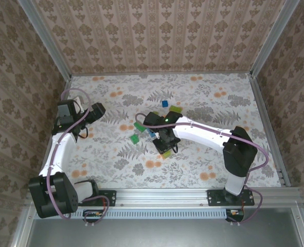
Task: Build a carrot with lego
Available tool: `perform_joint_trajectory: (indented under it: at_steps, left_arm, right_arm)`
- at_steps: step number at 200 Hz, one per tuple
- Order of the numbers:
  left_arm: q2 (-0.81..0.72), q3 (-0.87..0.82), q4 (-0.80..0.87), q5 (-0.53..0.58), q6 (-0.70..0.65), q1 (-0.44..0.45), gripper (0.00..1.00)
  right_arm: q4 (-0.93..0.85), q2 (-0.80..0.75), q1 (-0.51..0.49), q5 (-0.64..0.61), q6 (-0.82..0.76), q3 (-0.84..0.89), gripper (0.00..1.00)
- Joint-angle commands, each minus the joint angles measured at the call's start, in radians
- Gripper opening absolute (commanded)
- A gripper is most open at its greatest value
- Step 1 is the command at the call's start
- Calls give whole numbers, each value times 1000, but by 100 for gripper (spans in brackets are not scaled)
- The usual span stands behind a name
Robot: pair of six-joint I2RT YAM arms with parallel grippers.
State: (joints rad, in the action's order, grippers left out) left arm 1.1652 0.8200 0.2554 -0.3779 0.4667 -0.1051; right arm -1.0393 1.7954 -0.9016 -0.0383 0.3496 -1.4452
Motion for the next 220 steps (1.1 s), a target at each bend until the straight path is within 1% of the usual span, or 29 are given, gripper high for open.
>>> perform_joint_trajectory:
  at_steps: [1,41,91,118,146,189,220]
  left_arm:
    - [1,33,11,-8,-27,7,100]
    - [1,31,12,-7,-26,6,100]
    - [2,31,11,-7,-27,7,100]
    - [2,31,9,-6,-27,7,100]
    - [2,31,12,-6,-28,7,100]
    - [2,31,13,-3,-29,6,100]
    - [3,32,15,-1,-31,7,100]
  right_arm:
    - [-86,109,-6,53,-44,60,32]
    - [-87,134,0,86,-76,62,32]
    - [-87,120,5,88,-94,24,32]
    - [-101,107,5,90,-164,-18,32]
    - [-93,88,8,83,-260,-34,34]
    - [-100,83,13,68,-324,-53,36]
    - [-101,77,14,48,-346,-64,41]
